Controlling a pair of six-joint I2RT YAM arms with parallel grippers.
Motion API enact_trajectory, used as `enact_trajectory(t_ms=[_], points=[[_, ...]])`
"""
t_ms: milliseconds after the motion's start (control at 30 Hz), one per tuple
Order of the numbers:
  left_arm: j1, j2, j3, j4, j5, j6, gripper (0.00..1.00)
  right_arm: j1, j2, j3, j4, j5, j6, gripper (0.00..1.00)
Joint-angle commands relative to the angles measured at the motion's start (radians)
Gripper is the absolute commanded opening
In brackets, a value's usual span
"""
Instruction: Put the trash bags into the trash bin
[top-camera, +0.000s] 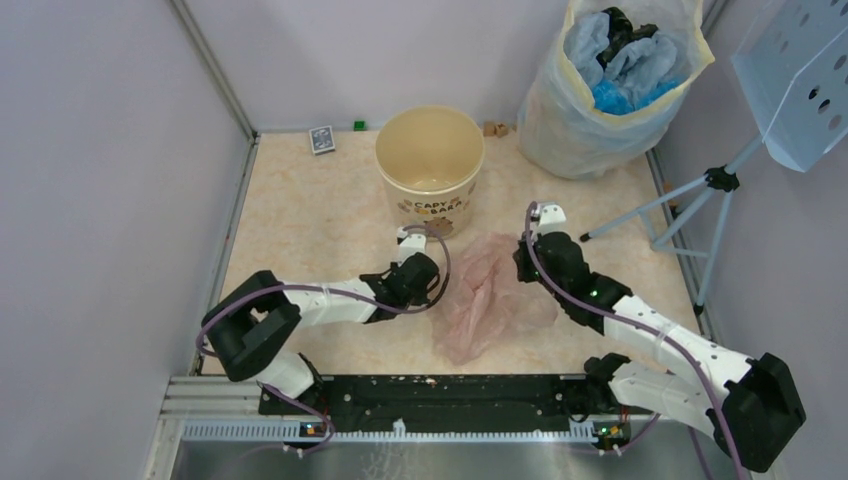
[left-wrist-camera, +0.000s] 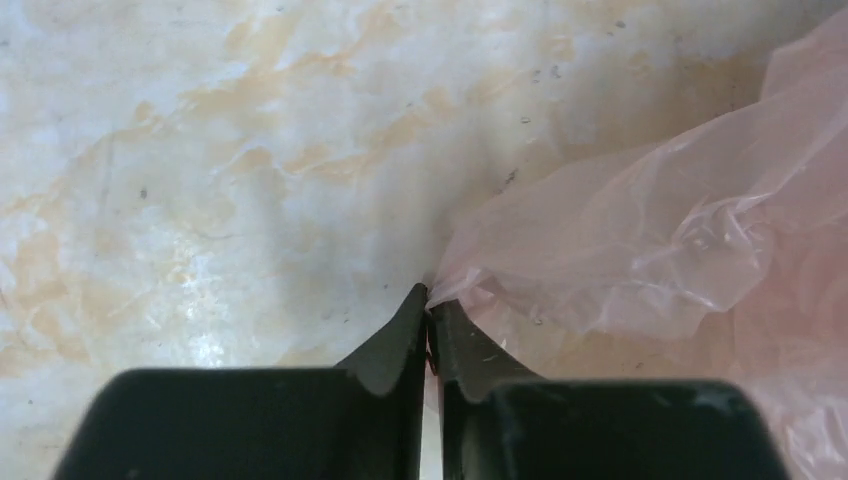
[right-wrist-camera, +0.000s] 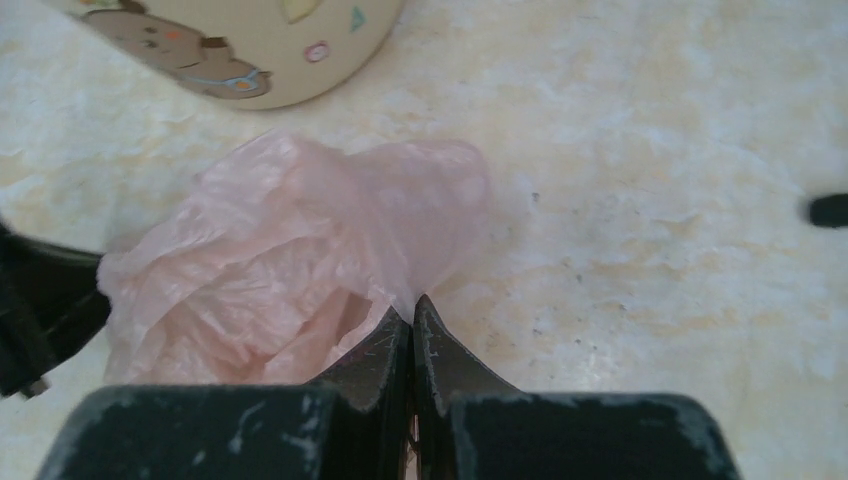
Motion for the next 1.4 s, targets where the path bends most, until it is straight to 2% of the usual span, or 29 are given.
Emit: enact_trajectory(t_ms=[0, 67, 167, 400, 467, 600, 700, 767, 867, 933, 967, 1033, 1200, 1367], points=[[0.027, -0.053, -0.055, -0.124, -0.011, -0.029, 0.02, -0.052, -0.012, 0.009, -0.071, 0.178, 0.089, 0.0], [0.048, -0.094, -0.055, -0.16, -0.031, -0.024, 0.0, -0.086, 0.001, 0.019, -0.109, 0.215, 0.126, 0.0], [0.079, -0.169, -0.045, -0.22, -0.075, -0.009, 0.0, -0.104, 0.007, 0.038, -0.204, 0.374, 0.283, 0.0], [0.085, -0.3, 0.025, -0.329, -0.14, 0.048, 0.0, -0.107, 0.009, 0.049, -0.145, 0.296, 0.17, 0.0], [0.086, -0.326, 0.059, -0.367, -0.133, 0.06, 0.0, -0.107, 0.009, 0.089, -0.145, 0.219, 0.095, 0.12], [0.086, -0.368, 0.113, -0.351, -0.008, 0.126, 0.0, -0.1, 0.007, 0.186, -0.2, 0.037, 0.008, 0.37], [0.086, -0.373, 0.151, -0.355, 0.029, 0.12, 0.0, -0.042, 0.007, 0.25, -0.241, 0.002, -0.055, 0.46], [0.085, -0.363, 0.164, -0.358, 0.02, 0.11, 0.0, 0.029, 0.007, 0.275, -0.253, -0.002, -0.098, 0.47], [0.087, -0.338, 0.179, -0.379, 0.007, 0.092, 0.0, 0.126, 0.013, 0.272, -0.221, -0.025, -0.141, 0.46], [0.089, -0.324, 0.186, -0.391, 0.006, 0.081, 0.0, 0.191, 0.029, 0.251, -0.176, -0.057, -0.163, 0.38], [0.091, -0.318, 0.186, -0.395, 0.011, 0.076, 0.0, 0.209, 0.044, 0.236, -0.151, -0.066, -0.166, 0.28], [0.103, -0.313, 0.185, -0.394, 0.032, 0.072, 0.0, 0.223, 0.08, 0.204, -0.089, -0.097, -0.156, 0.0], [0.127, -0.344, 0.168, -0.385, 0.085, 0.071, 0.0, 0.224, 0.152, 0.07, 0.169, -0.105, -0.054, 0.0], [0.13, -0.379, 0.141, -0.37, 0.144, 0.06, 0.0, 0.223, 0.279, 0.016, 0.409, -0.101, 0.085, 0.0]])
